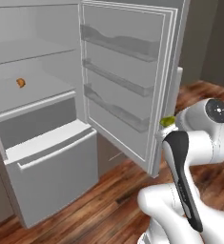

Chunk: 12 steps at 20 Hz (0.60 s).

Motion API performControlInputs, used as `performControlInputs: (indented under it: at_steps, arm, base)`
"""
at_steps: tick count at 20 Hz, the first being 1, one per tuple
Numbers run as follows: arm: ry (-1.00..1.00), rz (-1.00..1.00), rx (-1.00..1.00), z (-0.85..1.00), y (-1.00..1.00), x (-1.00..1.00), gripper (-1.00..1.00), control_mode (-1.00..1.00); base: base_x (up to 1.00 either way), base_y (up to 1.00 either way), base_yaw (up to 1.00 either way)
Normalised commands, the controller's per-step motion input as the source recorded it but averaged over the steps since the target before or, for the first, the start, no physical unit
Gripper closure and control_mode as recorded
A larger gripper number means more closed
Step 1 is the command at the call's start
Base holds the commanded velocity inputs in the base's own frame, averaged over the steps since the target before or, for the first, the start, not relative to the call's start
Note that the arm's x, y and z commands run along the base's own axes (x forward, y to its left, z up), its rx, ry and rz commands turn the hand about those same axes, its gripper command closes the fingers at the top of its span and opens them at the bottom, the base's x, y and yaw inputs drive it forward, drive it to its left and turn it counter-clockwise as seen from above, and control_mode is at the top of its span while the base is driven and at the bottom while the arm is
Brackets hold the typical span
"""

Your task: Pick up the pear and banana from the fridge and place one fruit on each plate on the dining counter.

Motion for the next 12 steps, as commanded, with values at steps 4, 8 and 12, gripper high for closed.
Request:
performControlInputs:
  at_steps: [4, 8, 12]
  arm:
    - [0.0, 0.0, 0.0, 0.0, 0.0, 0.0, 1.0, 1.0]
    - [0.0, 0.0, 0.0, 0.0, 0.0, 0.0, 1.0, 1.0]
    - [0.0, 0.0, 0.0, 0.0, 0.0, 0.0, 1.0, 1.0]
  base:
    - [-0.16, -0.08, -0.4]
    - [-0.19, -0.14, -0.44]
    - [-0.19, -0.07, -0.44]
